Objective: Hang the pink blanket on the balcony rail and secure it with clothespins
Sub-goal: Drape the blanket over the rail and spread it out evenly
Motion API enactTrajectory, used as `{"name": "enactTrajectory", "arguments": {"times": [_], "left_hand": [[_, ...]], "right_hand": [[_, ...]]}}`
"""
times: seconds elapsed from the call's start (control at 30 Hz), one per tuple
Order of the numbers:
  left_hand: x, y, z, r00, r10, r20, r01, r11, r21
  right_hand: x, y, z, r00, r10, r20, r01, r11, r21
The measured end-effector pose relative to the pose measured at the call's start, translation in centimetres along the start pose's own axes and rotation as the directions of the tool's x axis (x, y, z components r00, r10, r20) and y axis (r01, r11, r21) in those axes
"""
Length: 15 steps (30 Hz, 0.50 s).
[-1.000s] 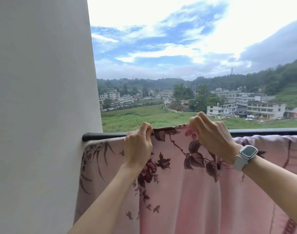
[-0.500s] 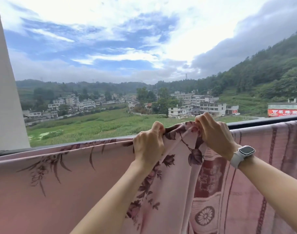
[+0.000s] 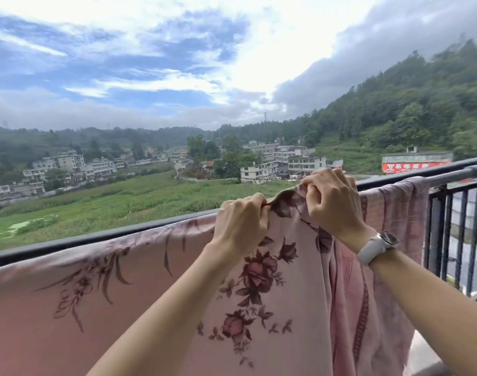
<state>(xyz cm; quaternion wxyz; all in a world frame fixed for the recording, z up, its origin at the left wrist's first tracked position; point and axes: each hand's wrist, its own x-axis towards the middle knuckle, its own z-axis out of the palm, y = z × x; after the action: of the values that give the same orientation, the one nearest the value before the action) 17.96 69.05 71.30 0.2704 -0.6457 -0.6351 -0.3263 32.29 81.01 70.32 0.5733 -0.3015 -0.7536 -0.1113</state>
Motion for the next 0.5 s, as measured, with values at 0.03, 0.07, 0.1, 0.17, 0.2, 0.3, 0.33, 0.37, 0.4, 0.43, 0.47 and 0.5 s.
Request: {"name": "enactTrajectory", "arguments": {"times": [0.03, 0.07, 0.1, 0.17, 0.2, 0.3, 0.33, 0.37, 0.4, 0.43, 0.47, 0.5], "left_hand": [[-0.7, -0.8, -1.1, 1.0, -0.004, -0.016, 0.005, 1.0, 0.02], [-1.5, -1.8, -2.3, 0.999, -0.02, -0.034, 0.022, 0.998, 0.056], [-2.5, -2.9, -3.6, 0.998, -0.047, -0.05, 0.052, 0.993, 0.102], [-4.9, -5.5, -6.1, 0.991, -0.117, -0.07, 0.128, 0.974, 0.187], [-6.3, -6.9, -7.4, 0.985, -0.152, -0.077, 0.166, 0.961, 0.22], [-11.3, -11.6, -11.1, 0.964, -0.237, -0.123, 0.263, 0.922, 0.285], [-13.1, -13.2, -12.5, 0.955, -0.263, -0.136, 0.293, 0.905, 0.308], [-14.9, -14.9, -14.0, 0.948, -0.281, -0.147, 0.315, 0.888, 0.336], [-16.7, -16.6, -15.4, 0.945, -0.288, -0.153, 0.325, 0.872, 0.367], [-18.5, -18.2, -16.9, 0.944, -0.291, -0.157, 0.33, 0.854, 0.401], [-20.3, -19.7, -18.4, 0.94, -0.3, -0.16, 0.34, 0.834, 0.434], [-21.9, -21.1, -20.0, 0.937, -0.309, -0.165, 0.35, 0.815, 0.461]], "right_hand": [[-0.1, -1.6, 0.2, 1.0, -0.027, -0.006, 0.027, 0.999, 0.021], [-0.3, -3.3, 0.5, 0.998, -0.065, -0.002, 0.065, 0.997, 0.044], [-0.5, -5.2, 0.9, 0.994, -0.111, 0.019, 0.109, 0.991, 0.074], [-1.2, -9.1, 1.9, 0.974, -0.216, 0.067, 0.205, 0.969, 0.136], [-1.8, -11.2, 2.4, 0.961, -0.266, 0.082, 0.25, 0.954, 0.168], [-3.8, -17.6, 4.4, 0.916, -0.389, 0.099, 0.356, 0.901, 0.247], [-4.6, -19.7, 5.2, 0.901, -0.422, 0.101, 0.386, 0.885, 0.259], [-5.4, -22.1, 6.0, 0.889, -0.448, 0.1, 0.409, 0.871, 0.272], [-6.2, -24.4, 6.7, 0.881, -0.463, 0.095, 0.422, 0.861, 0.283], [-6.8, -26.8, 7.3, 0.878, -0.47, 0.089, 0.428, 0.856, 0.29], [-7.4, -29.3, 7.9, 0.878, -0.47, 0.086, 0.428, 0.854, 0.296], [-7.9, -31.7, 8.2, 0.881, -0.466, 0.085, 0.423, 0.855, 0.301]]}}
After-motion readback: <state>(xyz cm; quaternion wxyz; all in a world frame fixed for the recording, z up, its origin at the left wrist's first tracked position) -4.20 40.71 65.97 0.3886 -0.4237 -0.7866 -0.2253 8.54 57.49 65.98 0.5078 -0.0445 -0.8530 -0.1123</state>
